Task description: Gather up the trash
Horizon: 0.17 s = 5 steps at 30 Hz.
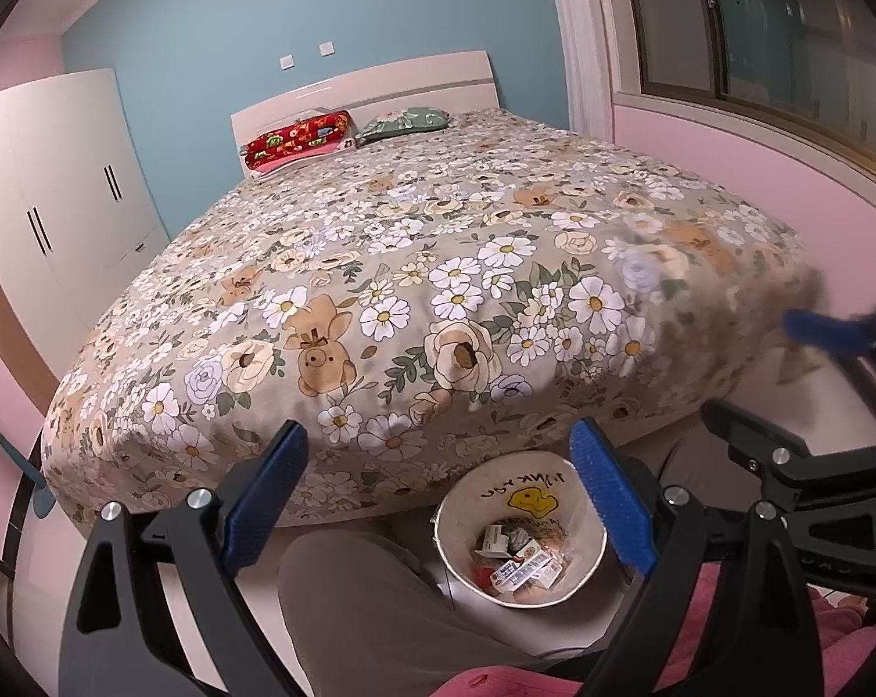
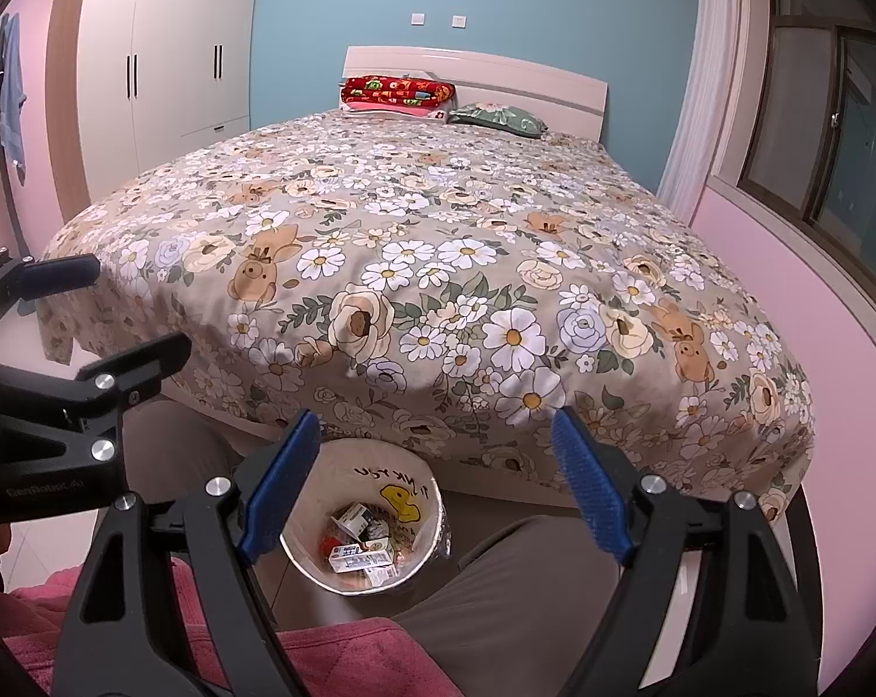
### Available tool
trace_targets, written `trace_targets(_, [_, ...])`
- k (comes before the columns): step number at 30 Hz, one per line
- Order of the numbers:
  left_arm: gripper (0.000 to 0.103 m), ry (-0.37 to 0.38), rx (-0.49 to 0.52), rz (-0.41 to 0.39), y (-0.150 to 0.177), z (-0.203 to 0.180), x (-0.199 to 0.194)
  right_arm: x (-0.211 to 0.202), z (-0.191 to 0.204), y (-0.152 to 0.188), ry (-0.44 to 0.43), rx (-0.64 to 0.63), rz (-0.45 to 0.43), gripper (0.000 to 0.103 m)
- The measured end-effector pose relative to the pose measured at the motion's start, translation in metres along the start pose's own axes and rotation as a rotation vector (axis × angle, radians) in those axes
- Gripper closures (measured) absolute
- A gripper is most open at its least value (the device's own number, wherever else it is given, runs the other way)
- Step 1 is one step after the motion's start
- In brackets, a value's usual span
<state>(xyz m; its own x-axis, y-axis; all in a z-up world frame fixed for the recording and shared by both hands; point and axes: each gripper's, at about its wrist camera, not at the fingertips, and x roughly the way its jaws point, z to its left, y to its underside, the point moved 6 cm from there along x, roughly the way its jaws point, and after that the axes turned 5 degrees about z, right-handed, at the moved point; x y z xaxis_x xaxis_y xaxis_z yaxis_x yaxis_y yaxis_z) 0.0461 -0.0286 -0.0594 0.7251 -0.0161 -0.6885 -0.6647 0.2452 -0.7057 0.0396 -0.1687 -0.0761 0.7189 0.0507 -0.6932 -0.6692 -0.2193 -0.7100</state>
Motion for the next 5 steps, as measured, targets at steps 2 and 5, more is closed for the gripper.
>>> trace_targets(2, [0.01, 0.004, 0.0, -0.005, -0.0006, -0.0001, -0.0009, 0.0002, 0.0005, 0.0005, -0.004, 0.004, -0.001, 0.022])
trace_targets(5, [0.01, 0.002, 0.003, -0.017, -0.0016, 0.0003, -0.0036, 0.0004, 0.0011, 0.0011, -0.007, 0.005, 0.0, 0.022])
